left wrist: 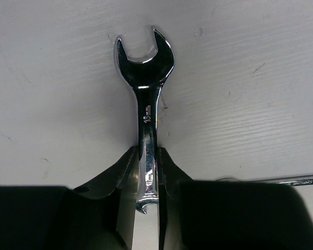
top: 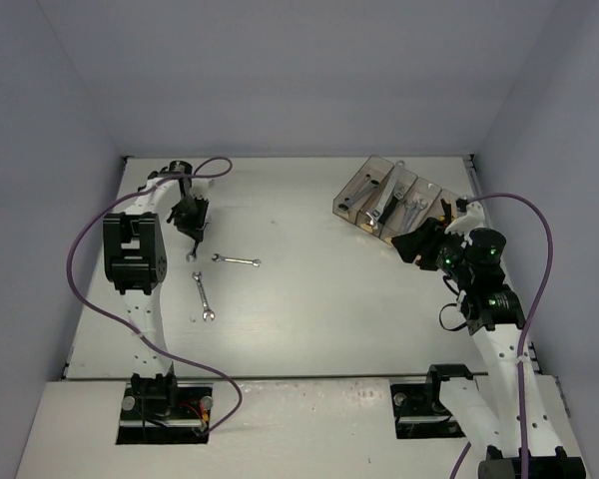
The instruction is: Sort the tools into containers
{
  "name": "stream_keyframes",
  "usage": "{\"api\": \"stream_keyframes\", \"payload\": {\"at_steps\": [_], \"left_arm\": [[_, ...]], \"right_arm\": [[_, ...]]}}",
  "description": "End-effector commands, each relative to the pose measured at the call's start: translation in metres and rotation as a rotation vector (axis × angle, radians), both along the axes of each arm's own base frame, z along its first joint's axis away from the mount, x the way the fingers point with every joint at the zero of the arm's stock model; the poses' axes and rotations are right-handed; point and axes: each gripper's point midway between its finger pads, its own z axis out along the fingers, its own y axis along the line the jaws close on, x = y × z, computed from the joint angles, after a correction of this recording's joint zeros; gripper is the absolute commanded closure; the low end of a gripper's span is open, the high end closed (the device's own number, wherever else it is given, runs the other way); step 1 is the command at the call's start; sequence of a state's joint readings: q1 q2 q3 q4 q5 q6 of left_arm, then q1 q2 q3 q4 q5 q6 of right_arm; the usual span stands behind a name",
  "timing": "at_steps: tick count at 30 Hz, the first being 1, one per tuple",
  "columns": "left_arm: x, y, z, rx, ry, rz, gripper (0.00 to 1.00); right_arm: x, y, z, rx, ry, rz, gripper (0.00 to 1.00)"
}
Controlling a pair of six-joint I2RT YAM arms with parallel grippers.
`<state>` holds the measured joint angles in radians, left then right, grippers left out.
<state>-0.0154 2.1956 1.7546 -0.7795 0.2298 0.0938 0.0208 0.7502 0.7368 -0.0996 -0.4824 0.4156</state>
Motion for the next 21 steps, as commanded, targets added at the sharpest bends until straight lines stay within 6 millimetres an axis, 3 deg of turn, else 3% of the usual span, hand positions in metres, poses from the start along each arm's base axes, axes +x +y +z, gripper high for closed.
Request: {"api": "stream_keyframes", "payload": {"at_steps": [1, 6, 13, 15, 18, 21], "left_arm": [[-0.008, -0.021, -0.002, -0.133, 0.040, 0.039, 1.00], [0.002, -0.049, 0.049, -0.221, -0.088, 0.077, 1.00], [-0.011, -0.092, 0.088, -0.289, -0.149, 0.063, 1.00], [-0.016, -0.118, 0.109, -0.343, -0.205, 0.038, 1.00], [-0.024, -0.143, 0.124, -0.389, -0.244, 0.033, 1.00], [-0.038, -0.186, 0.144, -0.481, -0.299, -0.008, 1.00]], "right_arm": [[0.003, 0.009, 0.016, 0.021, -0.045, 0.045, 0.49], [0.008, 0.017, 0.011, 0.041, -0.026, 0.050, 0.49], [0.017, 0.047, 0.010, 0.073, -0.021, 0.093, 0.48], [0.019, 0.071, 0.003, 0.056, -0.001, 0.144, 0.48], [0.024, 0.087, -0.003, 0.039, 0.010, 0.160, 0.48], [0.033, 0.109, -0.008, 0.035, 0.013, 0.176, 0.48]]}}
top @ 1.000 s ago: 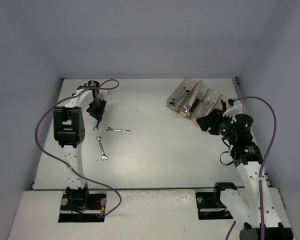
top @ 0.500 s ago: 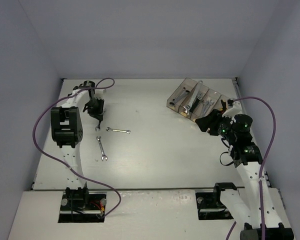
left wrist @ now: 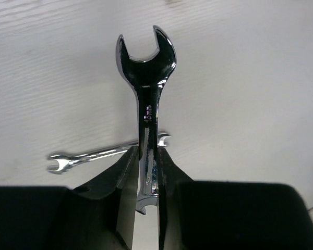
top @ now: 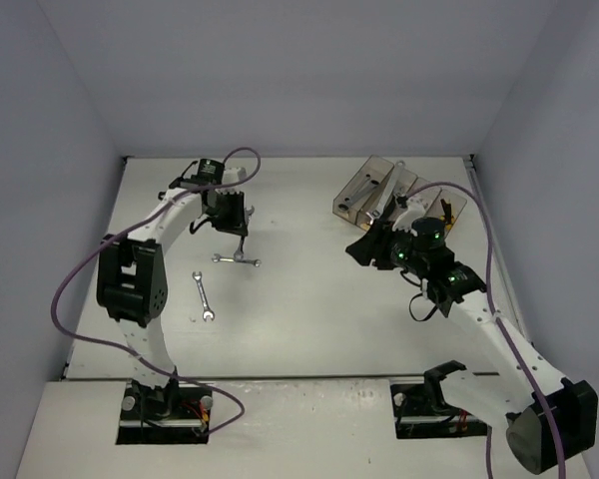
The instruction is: Sort the tools into containers
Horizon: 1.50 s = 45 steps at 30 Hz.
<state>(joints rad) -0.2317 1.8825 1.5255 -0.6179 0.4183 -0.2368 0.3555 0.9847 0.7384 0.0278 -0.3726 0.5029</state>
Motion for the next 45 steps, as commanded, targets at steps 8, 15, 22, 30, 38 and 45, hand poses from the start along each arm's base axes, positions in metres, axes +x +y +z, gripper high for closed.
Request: {"api": "stream_keyframes", "payload": {"at_steps": [8, 15, 22, 30, 38, 45], "left_arm": [[-0.050, -0.127, 0.094, -0.271, -0.231, -0.156, 1.00], [-0.075, -0.151, 0.111, -0.333, -0.268, -0.214, 1.00], [-0.091, -0.165, 0.119, -0.372, -0.274, -0.250, 1.00], [-0.095, -0.172, 0.120, -0.393, -0.275, -0.263, 1.00], [-0.092, -0.175, 0.117, -0.390, -0.272, -0.264, 1.00], [-0.087, -0.166, 0.109, -0.327, -0.271, -0.235, 0.61]], "right_arm": [[0.038, 0.072, 0.033, 0.028, -0.136, 0.040, 0.51], [0.060, 0.082, 0.038, 0.019, -0.158, -0.025, 0.52], [0.072, 0.089, 0.030, 0.006, -0.148, -0.038, 0.54], [0.083, 0.098, 0.018, 0.003, -0.132, -0.034, 0.60], [0.087, 0.100, 0.009, -0.002, -0.122, -0.034, 1.00], [0.098, 0.078, 0.016, -0.017, -0.148, -0.095, 1.00]]}}
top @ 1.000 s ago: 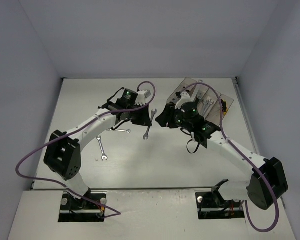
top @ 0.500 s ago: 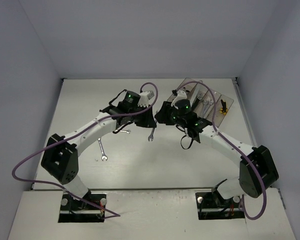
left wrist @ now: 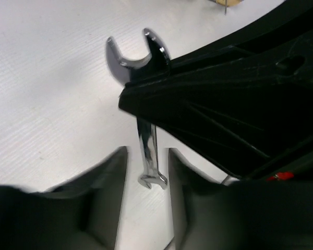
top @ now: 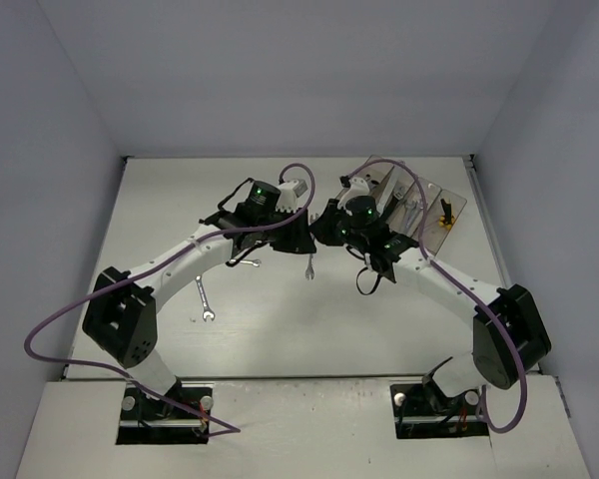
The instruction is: Sort the tools into containers
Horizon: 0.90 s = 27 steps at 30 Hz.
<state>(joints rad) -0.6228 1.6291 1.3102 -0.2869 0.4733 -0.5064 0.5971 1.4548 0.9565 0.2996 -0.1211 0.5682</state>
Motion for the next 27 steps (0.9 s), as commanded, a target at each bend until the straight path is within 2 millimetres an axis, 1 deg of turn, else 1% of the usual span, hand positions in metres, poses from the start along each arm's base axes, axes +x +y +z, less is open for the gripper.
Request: {"api": "stream_keyframes", "payload": {"at_steps": [1, 2, 3, 4, 8, 11, 12, 13, 15, 16, 17, 19, 20, 21, 22, 23, 26, 27], "left_arm": [[0.010, 0.000, 0.035, -0.021, -0.109, 0.019, 0.50], [0.013, 0.006, 0.033, 0.006, -0.119, 0.044, 0.41], [0.017, 0.013, 0.030, 0.040, -0.130, 0.076, 0.34], [0.019, 0.022, 0.028, 0.073, -0.139, 0.106, 0.31], [0.017, 0.059, 0.028, 0.173, -0.156, 0.218, 0.28], [0.013, 0.098, 0.029, 0.261, -0.186, 0.333, 0.24], [0.010, 0.109, 0.029, 0.276, -0.192, 0.358, 0.23], [0.006, 0.124, 0.019, 0.320, -0.185, 0.399, 0.22], [-0.003, 0.157, 0.027, 0.311, -0.196, 0.486, 0.20], [-0.009, 0.171, 0.024, 0.310, -0.184, 0.521, 0.20], [-0.013, 0.179, 0.023, 0.307, -0.177, 0.540, 0.19], [-0.023, 0.204, 0.015, 0.312, -0.153, 0.603, 0.19], [-0.028, 0.214, 0.011, 0.322, -0.143, 0.630, 0.19], [-0.032, 0.222, 0.007, 0.336, -0.127, 0.650, 0.19], [-0.035, 0.229, 0.002, 0.346, -0.119, 0.671, 0.19], [-0.038, 0.234, -0.002, 0.361, -0.105, 0.683, 0.18], [-0.044, 0.243, -0.015, 0.398, -0.062, 0.703, 0.17], [-0.045, 0.245, -0.019, 0.406, -0.051, 0.713, 0.17]], "right_arm": [[0.030, -0.027, 0.038, 0.023, -0.125, -0.098, 1.00], [0.037, -0.040, 0.040, 0.024, -0.127, -0.126, 1.00], [0.045, -0.056, 0.042, 0.026, -0.128, -0.161, 1.00], [0.053, -0.071, 0.045, 0.032, -0.131, -0.189, 1.00], [0.076, -0.123, 0.059, 0.018, -0.151, -0.281, 1.00], [0.105, -0.183, 0.066, 0.018, -0.143, -0.401, 1.00], [0.112, -0.198, 0.065, 0.017, -0.136, -0.437, 1.00], [0.124, -0.219, 0.062, 0.025, -0.124, -0.475, 1.00], [0.140, -0.243, 0.056, 0.031, -0.105, -0.521, 1.00], [0.149, -0.256, 0.052, 0.030, -0.097, -0.544, 1.00], [0.155, -0.261, 0.048, 0.027, -0.090, -0.553, 1.00], [0.172, -0.275, 0.037, 0.012, -0.074, -0.582, 1.00], [0.179, -0.281, 0.029, 0.006, -0.061, -0.593, 1.00], [0.185, -0.285, 0.016, -0.003, -0.039, -0.602, 1.00], [0.189, -0.288, 0.016, -0.007, -0.041, -0.609, 1.00], [0.194, -0.292, 0.011, -0.016, -0.035, -0.617, 1.00], [0.202, -0.300, -0.022, -0.044, 0.021, -0.634, 1.00], [0.203, -0.302, -0.029, -0.049, 0.034, -0.636, 0.98]]}}
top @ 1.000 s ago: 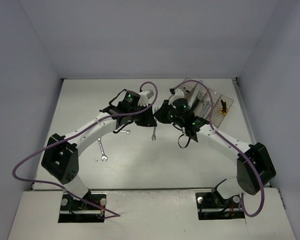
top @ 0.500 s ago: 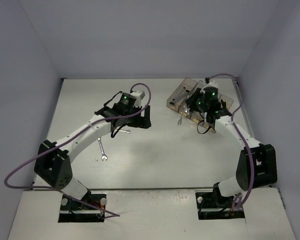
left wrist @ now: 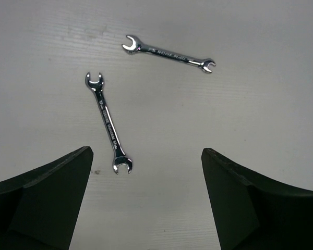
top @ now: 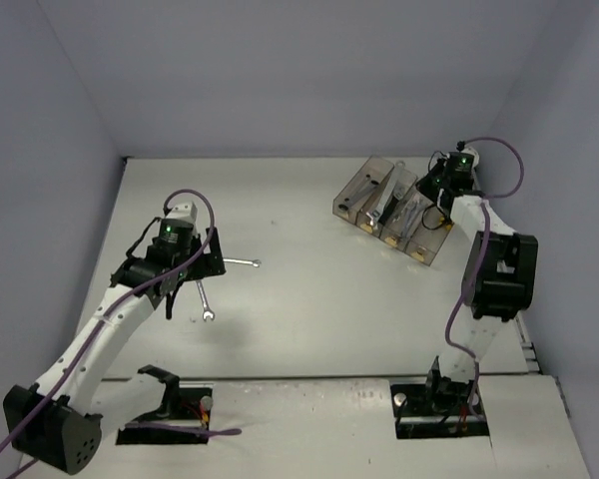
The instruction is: Sort the tools into containers
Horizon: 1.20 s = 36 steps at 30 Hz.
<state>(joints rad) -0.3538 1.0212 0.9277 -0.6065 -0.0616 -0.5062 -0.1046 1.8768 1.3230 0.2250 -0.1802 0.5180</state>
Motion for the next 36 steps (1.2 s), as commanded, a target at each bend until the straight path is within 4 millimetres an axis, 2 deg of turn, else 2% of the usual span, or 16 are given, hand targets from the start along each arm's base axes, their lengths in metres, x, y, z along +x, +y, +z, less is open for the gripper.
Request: {"api": "stream_keyframes", "payload": {"at_steps": [1, 3, 5, 7, 9, 12, 16, 18, 20, 21, 22, 24, 27, 29, 32, 36], "left_arm": [[-0.005, 0.014, -0.016, 0.026, 0.056, 0.081, 0.17], [-0.005, 0.018, -0.024, 0.034, 0.076, 0.113, 0.17], [-0.005, 0.020, -0.032, 0.043, 0.099, 0.129, 0.17], [-0.005, 0.022, -0.040, 0.056, 0.122, 0.148, 0.17], [-0.006, 0.024, -0.049, 0.065, 0.151, 0.165, 0.17], [-0.005, 0.026, -0.059, 0.065, 0.177, 0.190, 0.17], [0.000, 0.027, -0.074, 0.056, 0.211, 0.232, 0.19], [0.002, 0.026, -0.082, 0.061, 0.239, 0.240, 0.22], [0.006, 0.028, -0.091, 0.076, 0.273, 0.251, 0.28], [0.009, 0.030, -0.092, 0.074, 0.277, 0.259, 0.33], [0.010, 0.030, -0.096, 0.077, 0.295, 0.263, 0.36], [0.016, 0.032, -0.099, 0.067, 0.300, 0.280, 0.45], [0.021, 0.029, -0.105, 0.036, 0.297, 0.296, 0.55], [0.023, 0.033, -0.111, 0.039, 0.305, 0.311, 0.61], [0.025, 0.035, -0.121, 0.031, 0.328, 0.323, 0.67], [0.026, 0.036, -0.132, 0.024, 0.350, 0.338, 0.74]], "right_arm": [[0.024, -0.013, 0.015, -0.031, -0.069, -0.011, 0.94], [0.023, -0.016, 0.001, -0.043, -0.041, -0.012, 0.89], [0.022, -0.017, -0.005, -0.048, -0.027, -0.005, 0.74], [0.019, -0.017, -0.007, -0.060, -0.014, 0.002, 0.65], [0.017, -0.021, 0.000, -0.086, -0.020, -0.002, 0.62], [0.006, -0.028, 0.023, -0.136, -0.037, -0.024, 0.61], [-0.028, -0.031, 0.096, -0.199, -0.136, -0.040, 0.59], [-0.046, -0.026, 0.106, -0.200, -0.146, -0.024, 0.59], [-0.069, -0.017, 0.134, -0.193, -0.208, 0.003, 0.58], [-0.079, -0.013, 0.129, -0.187, -0.200, 0.014, 0.57], [-0.092, -0.009, 0.146, -0.187, -0.243, 0.020, 0.57], [-0.114, -0.003, 0.148, -0.181, -0.261, 0.035, 0.56], [-0.145, 0.008, 0.137, -0.162, -0.265, 0.066, 0.55], [-0.164, 0.018, 0.147, -0.147, -0.312, 0.097, 0.55], [-0.179, 0.030, 0.146, -0.127, -0.325, 0.148, 0.54], [-0.191, 0.034, 0.146, -0.131, -0.328, 0.169, 0.54]]}}
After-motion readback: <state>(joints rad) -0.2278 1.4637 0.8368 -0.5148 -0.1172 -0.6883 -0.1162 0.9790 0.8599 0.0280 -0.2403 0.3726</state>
